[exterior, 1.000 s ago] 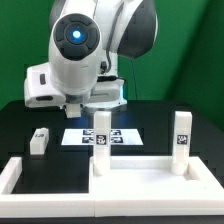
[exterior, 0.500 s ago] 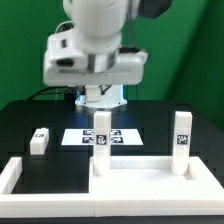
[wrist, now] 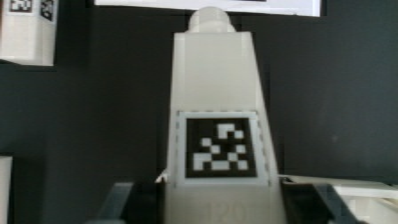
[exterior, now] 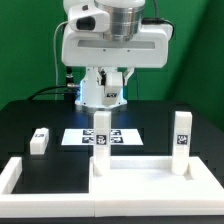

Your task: Assemble desk

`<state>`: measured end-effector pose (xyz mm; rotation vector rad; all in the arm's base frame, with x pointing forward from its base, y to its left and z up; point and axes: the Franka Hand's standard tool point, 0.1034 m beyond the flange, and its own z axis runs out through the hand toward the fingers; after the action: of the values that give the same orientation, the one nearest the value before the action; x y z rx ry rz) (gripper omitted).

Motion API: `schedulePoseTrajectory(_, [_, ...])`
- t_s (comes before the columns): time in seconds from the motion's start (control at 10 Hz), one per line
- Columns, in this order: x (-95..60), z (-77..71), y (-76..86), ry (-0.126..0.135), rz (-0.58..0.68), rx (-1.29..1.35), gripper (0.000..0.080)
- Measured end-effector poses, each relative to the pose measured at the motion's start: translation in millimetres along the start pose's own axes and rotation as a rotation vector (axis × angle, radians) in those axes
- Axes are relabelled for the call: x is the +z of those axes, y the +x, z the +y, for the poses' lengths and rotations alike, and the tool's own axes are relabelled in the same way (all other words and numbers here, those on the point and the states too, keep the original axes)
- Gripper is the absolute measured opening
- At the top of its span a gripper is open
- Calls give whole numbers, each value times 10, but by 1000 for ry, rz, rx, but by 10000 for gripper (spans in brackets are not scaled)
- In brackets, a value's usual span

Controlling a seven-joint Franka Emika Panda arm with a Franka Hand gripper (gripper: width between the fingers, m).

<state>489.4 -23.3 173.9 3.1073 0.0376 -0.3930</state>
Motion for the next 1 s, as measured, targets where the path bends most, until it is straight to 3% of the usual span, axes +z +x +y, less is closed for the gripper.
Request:
schedulePoseTrajectory(0.1, [-29, -48, 77, 7, 60, 43, 290])
schedulePoseTrajectory(0.3, [-323, -389, 401, 26, 190, 143, 290])
schedulePoseTrajectory(0.4, [-461, -383, 531, 28, 246, 155, 290])
schedulePoseTrajectory(0.9, [-427, -361, 542, 27, 260, 161, 290])
schedulePoseTrajectory(1.0, [-407, -458, 539, 36, 282, 306, 290])
